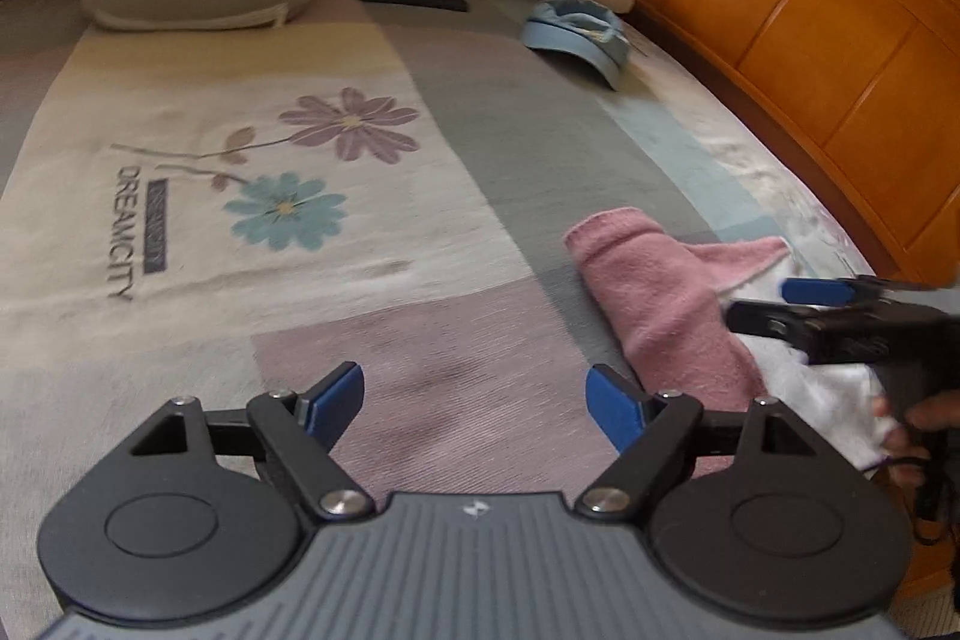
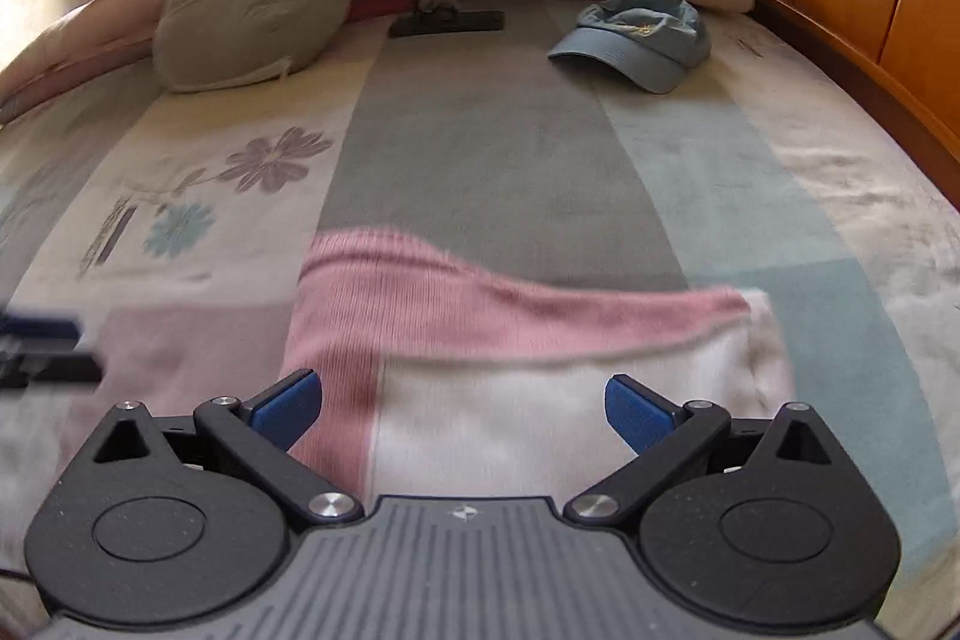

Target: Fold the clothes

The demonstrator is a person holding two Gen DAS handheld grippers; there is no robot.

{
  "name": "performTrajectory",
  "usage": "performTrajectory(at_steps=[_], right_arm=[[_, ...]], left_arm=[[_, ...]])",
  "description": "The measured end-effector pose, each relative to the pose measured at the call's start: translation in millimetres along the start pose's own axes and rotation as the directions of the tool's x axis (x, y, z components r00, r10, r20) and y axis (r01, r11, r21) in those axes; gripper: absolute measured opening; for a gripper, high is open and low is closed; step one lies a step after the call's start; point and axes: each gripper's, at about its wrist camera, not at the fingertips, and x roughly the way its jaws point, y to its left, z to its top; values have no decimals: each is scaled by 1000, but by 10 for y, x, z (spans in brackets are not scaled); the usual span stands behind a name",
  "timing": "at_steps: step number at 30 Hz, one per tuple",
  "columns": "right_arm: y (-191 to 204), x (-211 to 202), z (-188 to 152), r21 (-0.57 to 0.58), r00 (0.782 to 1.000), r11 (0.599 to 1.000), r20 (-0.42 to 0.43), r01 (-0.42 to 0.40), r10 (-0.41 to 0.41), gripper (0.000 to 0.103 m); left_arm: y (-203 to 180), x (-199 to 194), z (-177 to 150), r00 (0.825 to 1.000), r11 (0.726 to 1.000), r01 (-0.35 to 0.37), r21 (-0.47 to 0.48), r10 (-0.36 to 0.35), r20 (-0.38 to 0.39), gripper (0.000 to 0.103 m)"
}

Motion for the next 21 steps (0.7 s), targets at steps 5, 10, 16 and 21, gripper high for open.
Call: performTrajectory(at_steps=[5, 10, 16, 21], right_arm=[[158, 210, 0, -68, 999, 998, -36, -16, 14, 103], [172, -217, -66, -152, 994, 983, -26, -105, 103, 103], [-62, -634, -305, -17, 928, 935, -129, -354, 349, 103], [-82, -670, -617, 116, 895, 921, -219, -373, 390, 103]], left_arm=[[121, -123, -75, 1000, 1000, -23, -19, 23, 12, 82], [304, -168, -124, 999, 997, -51, -63, 52, 7, 82], [296, -68, -112, 999, 998, -37, -52, 36, -19, 82], [179, 1, -110, 1000, 1000, -1, -23, 0, -17, 82]])
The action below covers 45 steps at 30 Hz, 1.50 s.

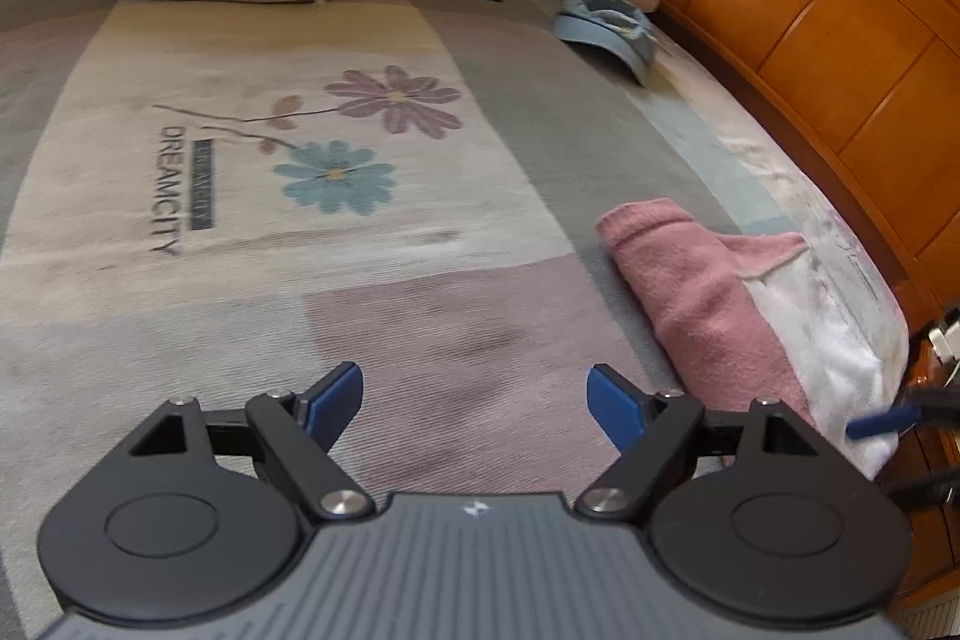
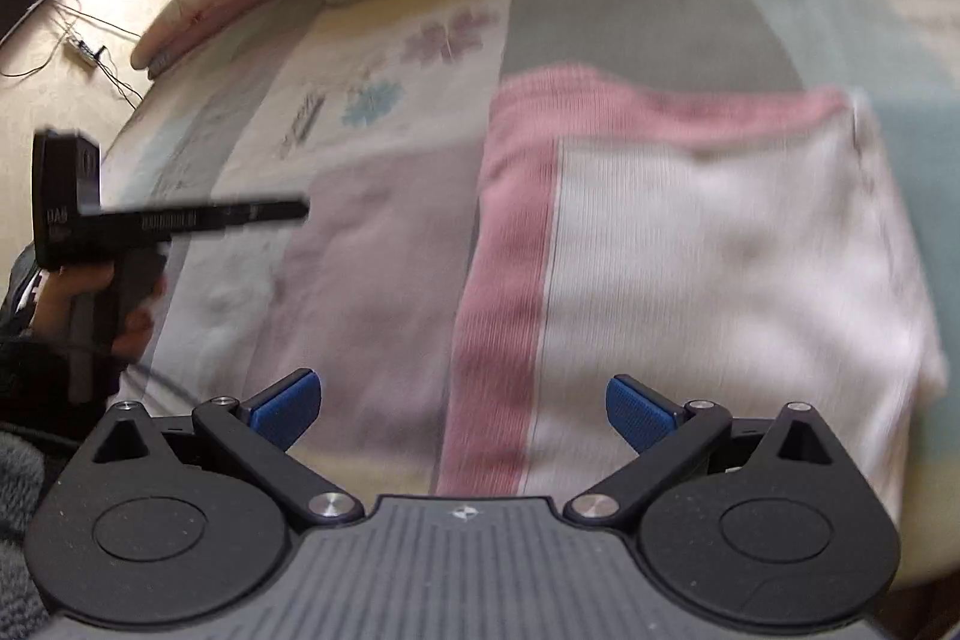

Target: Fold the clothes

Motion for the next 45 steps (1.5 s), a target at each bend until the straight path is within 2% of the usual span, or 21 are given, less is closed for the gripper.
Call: performTrajectory(at_steps=[3, 5, 6, 9, 13, 15, 17, 18, 21, 23, 25, 27, 33, 36, 38, 40, 43, 45], right_arm=[[-32, 101, -200, 53, 998, 998, -59, 21, -18, 103], [-28, 93, -260, 54, 997, 997, -67, 53, -50, 103], [-22, 68, -265, 48, 996, 997, -58, 67, -64, 103], [-60, -120, -138, 51, 994, 994, 42, 96, -98, 103], [-247, -225, 8, 65, 961, 976, 171, 207, -215, 103], [-400, -201, 36, 92, 936, 962, 221, 258, -273, 103], [-621, -143, -5, 136, 915, 940, 224, 313, -336, 103], [-767, -120, -44, 168, 916, 933, 199, 319, -349, 103], [-814, -240, -122, 185, 927, 951, 240, 248, -289, 103], [-757, -312, -81, 174, 925, 954, 252, 246, -284, 103], [-720, -361, 11, 121, 924, 966, 285, 229, -254, 103], [-711, -349, 130, 59, 936, 980, 289, 191, -200, 103], [-977, -46, 219, -99, 968, 979, 195, 178, -156, 103], [-1051, -17, 117, -219, 975, 965, 198, 143, -99, 103], [-1066, -13, 88, -255, 976, 959, 205, 127, -75, 103], [-1091, -23, 69, -263, 975, 959, 217, 108, -50, 103], [-1168, -45, -1, -274, 966, 958, 257, 80, -8, 103], [-1219, -62, -29, -278, 960, 958, 280, 65, 16, 103]], left_arm=[[-48, 52, -6, 1000, 1000, 22, 1, -22, -8, 82], [-76, 74, -8, 1000, 1000, 26, 5, -26, -14, 82], [-86, 85, -3, 1000, 1000, 25, 7, -25, -16, 82], [-121, 101, 17, 1000, 1000, 20, 11, -20, -18, 82], [-192, 105, 45, 999, 999, 28, 22, -28, -19, 82], [-246, 97, 43, 1000, 999, 22, 37, -22, -21, 82], [-286, 76, 29, 1000, 999, 13, 44, -12, -19, 82], [-295, 66, 20, 1000, 999, 9, 42, -8, -18, 82], [-317, 47, 7, 1000, 1000, -19, 24, 19, -22, 82], [-359, 52, 21, 999, 999, -42, 14, 42, -20, 82], [-458, 54, 53, 998, 998, -56, 4, 56, -7, 82], [-579, 50, 86, 998, 998, -67, -1, 67, 8, 82], [-1195, 44, 212, 994, 995, -102, 21, 101, 39, 83], [-1497, 120, 411, 999, 999, -27, -26, 27, 17, 83], [-1740, 245, 570, 998, 998, 56, -10, -56, -3, 83], [-2051, 443, 729, 989, 989, 143, 36, -142, -35, 86], [-2628, 842, 916, 971, 967, 224, 125, -211, -110, 86], [-2902, 1165, 1010, 949, 943, 287, 169, -255, -186, 86]])
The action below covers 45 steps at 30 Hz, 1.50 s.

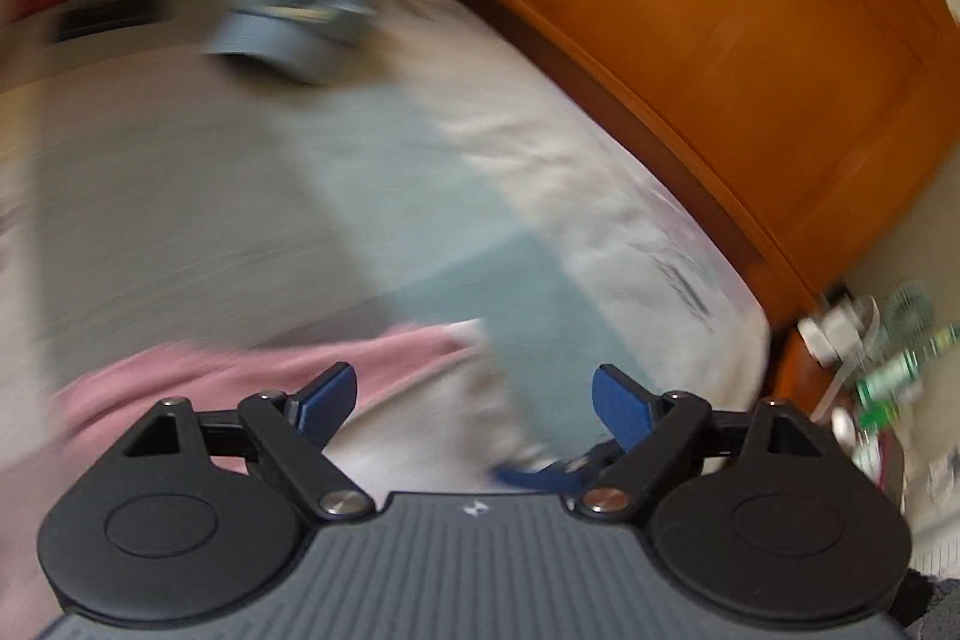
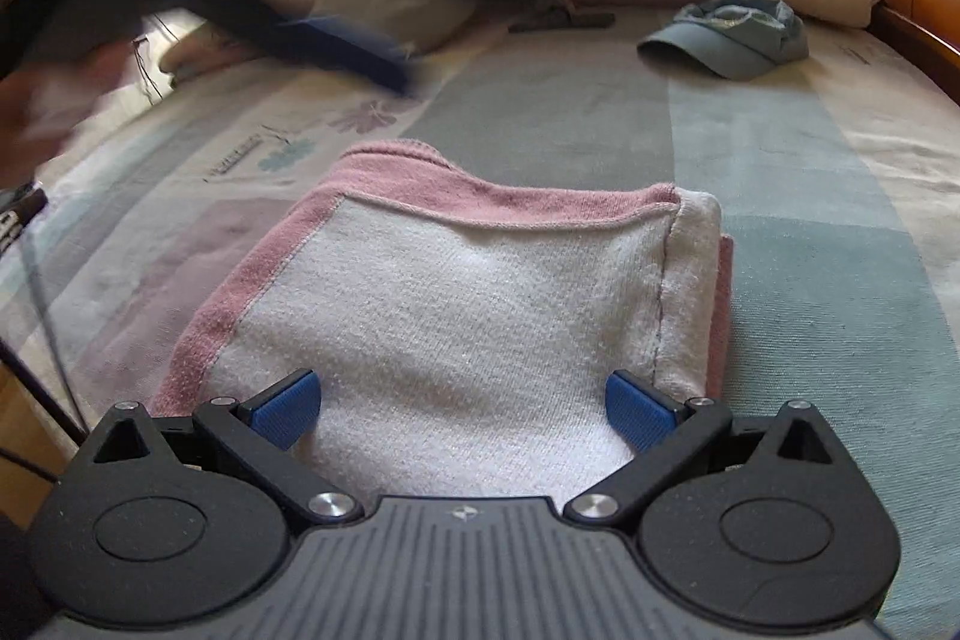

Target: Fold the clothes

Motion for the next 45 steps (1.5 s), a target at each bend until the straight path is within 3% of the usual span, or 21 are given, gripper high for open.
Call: performTrajectory(at_steps=[6, 10, 14, 19, 24, 26, 32, 34, 38, 41, 43, 45], right_arm=[[-112, -39, -52, 69, 996, 996, 76, -48, 42, 103], [-132, -44, -62, 82, 995, 995, 90, -55, 48, 103], [-132, -38, -42, 76, 996, 996, 80, -54, 48, 103], [-146, -66, 8, 77, 997, 995, 54, -56, 52, 103], [-266, -228, 117, 213, 995, 973, 68, -87, 74, 103], [-275, -236, 168, 228, 997, 971, 44, -67, 59, 103], [-45, -153, 126, 81, 997, 995, -61, 61, -57, 103], [82, -144, 128, 38, 990, 992, -81, 120, -117, 103], [246, -150, 153, 53, 982, 985, -98, 166, -160, 103], [407, -31, 50, -21, 954, 965, -148, 260, -260, 103], [512, 38, -6, -87, 931, 944, -158, 318, -328, 103], [604, 20, 64, -74, 912, 927, -164, 368, -375, 103]], left_arm=[[-98, 749, 181, 983, 999, 40, 35, -33, -179, 85], [33, 923, 185, 979, 999, 41, -20, -44, -197, 85], [36, 796, 191, 985, 999, 46, -20, -49, -168, 85], [207, 324, 166, 995, 999, -48, -5, 48, -83, 85], [529, -185, -118, 997, 992, -68, -104, 62, -52, 86], [660, -305, -271, 998, 987, -45, -153, 37, -57, 86], [1064, -321, -640, 998, 967, 12, -255, -29, -62, 88], [1075, -381, -643, 998, 972, 36, -233, -48, -44, 89], [1011, -568, -610, 999, 991, 36, -129, -37, 0, 89], [1029, -807, -649, 998, 996, 51, -70, -49, 34, 89], [1074, -997, -708, 999, 999, 21, -35, -19, 51, 89], [1169, -1171, -771, 998, 1000, -5, -27, 7, 67, 89]])
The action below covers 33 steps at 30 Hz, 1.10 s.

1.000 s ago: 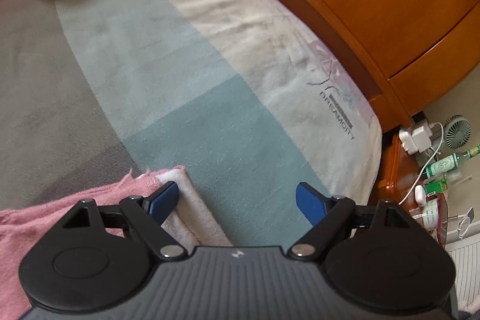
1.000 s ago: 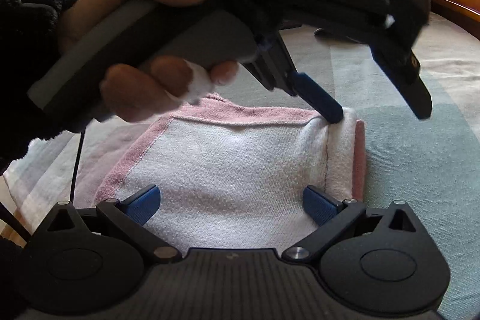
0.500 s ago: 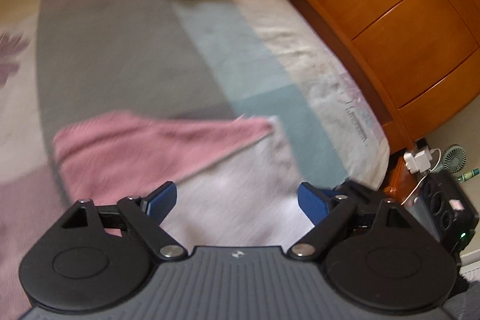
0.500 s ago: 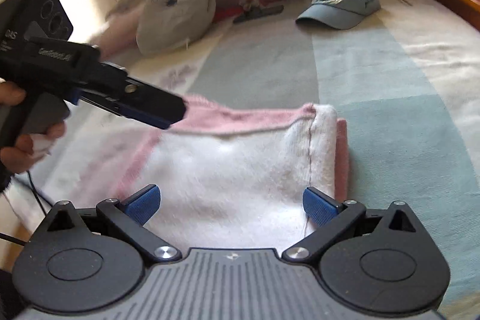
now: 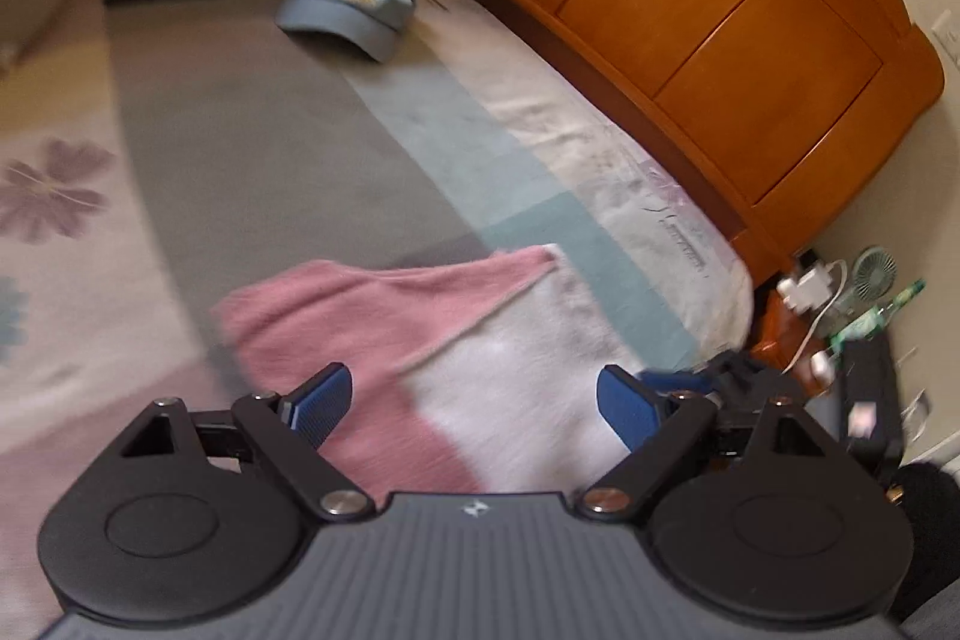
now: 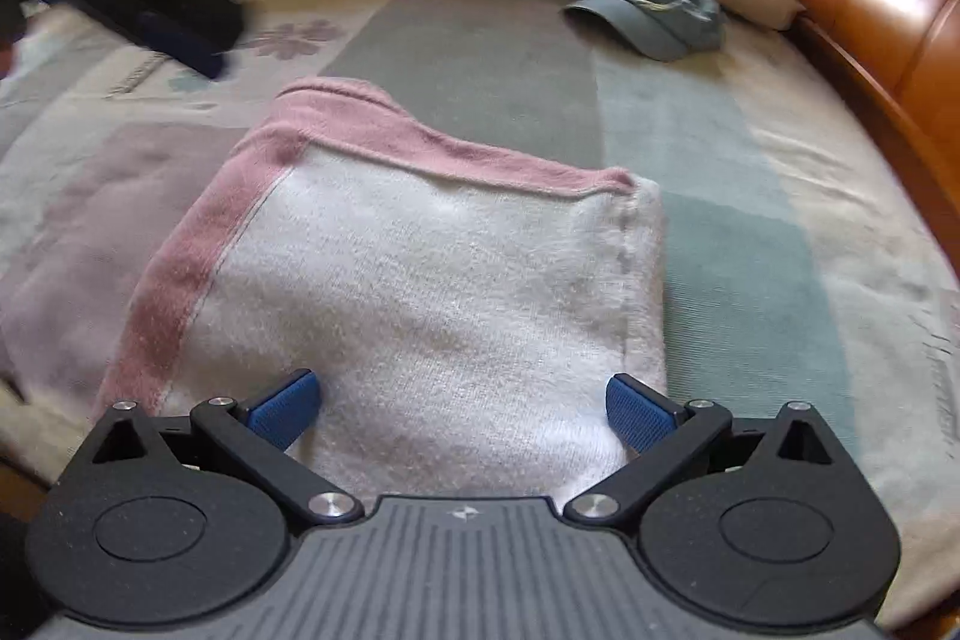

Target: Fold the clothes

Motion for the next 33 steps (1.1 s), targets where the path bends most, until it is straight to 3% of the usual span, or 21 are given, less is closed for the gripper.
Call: performTrajectory(at_steps=[3, 7, 11, 16, 21, 25, 28, 33], right_arm=[[85, -60, 79, 45, 1000, 999, 22, 19, -20, 103], [228, 70, 48, 59, 998, 997, -35, 53, -51, 103], [114, -39, 43, 194, 997, 980, -59, 55, -44, 103], [3, -271, 33, 229, 985, 958, -71, 172, -160, 103], [76, -311, -17, 320, 993, 940, -24, 119, -118, 103], [131, -182, -156, 344, 995, 934, -58, 92, -77, 103], [52, -188, -312, 398, 995, 913, -82, 90, -63, 103], [81, -416, -330, 394, 999, 919, -10, -24, 31, 103]], left_arm=[[182, -186, -67, 1000, 999, 8, -31, -8, 16, 89], [359, -281, -170, 998, 995, 62, -79, -61, 16, 89], [401, -209, -165, 993, 992, 116, -57, -116, 2, 89], [347, -5, -51, 979, 978, 204, -45, -204, 5, 89], [193, 309, -21, 954, 955, 295, -32, -296, -51, 89], [124, 549, -58, 962, 969, 247, 10, -244, -123, 89], [136, 622, -51, 961, 968, 250, 24, -245, -126, 91], [49, 687, 23, 967, 975, 221, 28, -215, -138, 91]])
